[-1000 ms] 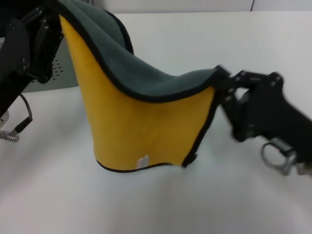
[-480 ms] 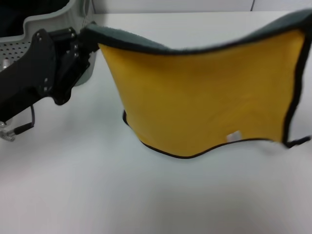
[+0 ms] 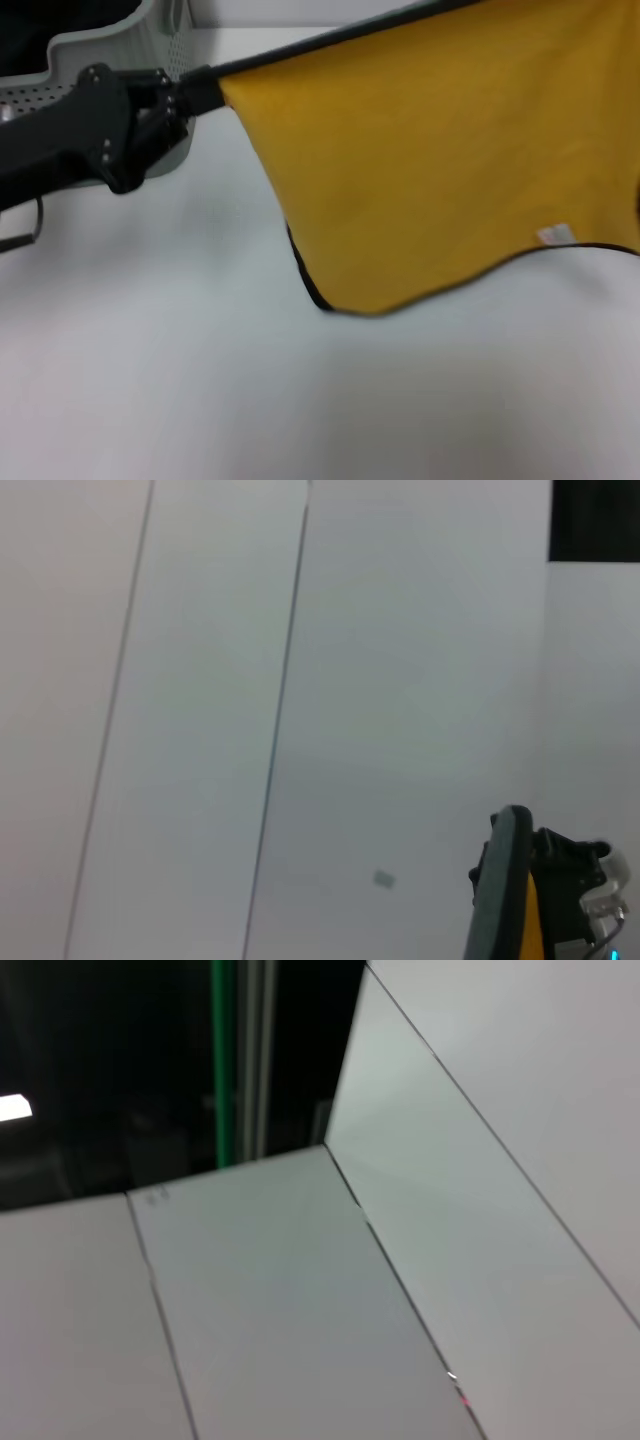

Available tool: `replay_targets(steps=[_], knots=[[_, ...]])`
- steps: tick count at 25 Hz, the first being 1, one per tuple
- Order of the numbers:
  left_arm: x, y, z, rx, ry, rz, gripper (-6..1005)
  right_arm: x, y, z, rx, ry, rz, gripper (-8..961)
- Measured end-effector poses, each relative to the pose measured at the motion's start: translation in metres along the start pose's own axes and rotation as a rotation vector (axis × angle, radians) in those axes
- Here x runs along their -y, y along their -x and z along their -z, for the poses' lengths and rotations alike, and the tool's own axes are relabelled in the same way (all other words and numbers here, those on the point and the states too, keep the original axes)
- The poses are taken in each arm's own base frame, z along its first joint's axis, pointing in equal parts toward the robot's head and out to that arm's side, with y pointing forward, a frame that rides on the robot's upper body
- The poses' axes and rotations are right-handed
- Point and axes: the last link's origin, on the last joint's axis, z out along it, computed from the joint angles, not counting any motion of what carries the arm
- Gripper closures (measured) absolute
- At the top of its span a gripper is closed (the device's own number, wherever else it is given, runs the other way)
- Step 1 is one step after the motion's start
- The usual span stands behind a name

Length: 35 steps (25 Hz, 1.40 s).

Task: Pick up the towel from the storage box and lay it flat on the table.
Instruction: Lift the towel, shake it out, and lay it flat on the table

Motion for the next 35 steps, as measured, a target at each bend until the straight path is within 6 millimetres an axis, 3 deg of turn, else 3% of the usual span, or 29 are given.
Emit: replay_targets(steps=[8,15,18,23,28,32,35], knots=[[0.006,-0.045,-0.006,0.06,0.022,-0.028,972,0.015,0.006,-0.009,-0.044,-0.043,0.07,947],[-0.012,-0.045,0.006,0.074,0.113,0.016,972,-0.005,-0.031,-0.001,-0.146,0.02,-0.057,947],[-0.019,-0.039,0.015,0.075,0.102,0.037,972,-0.015,-0.037,0.003,-0.144,0.049,-0.084,947],[-0.013,-0.04,0.016,0.076,0.066,0.027,972,-0.004,-0.027,0.005,-0.124,-0.012,-0.042,946],[0.002,-0.043,0.005,0.103,0.036,0.014,972,0.017,-0.011,-0.008,-0.134,-0.061,0.036,946],[0.01,-0.048,-0.006,0.114,0.057,0.02,972,0.021,-0.001,-0.012,-0.116,-0.058,0.072,945],[0.011,-0.05,-0.006,0.12,0.065,0.035,972,0.018,-0.005,-0.009,-0.111,-0.055,0.059,944]])
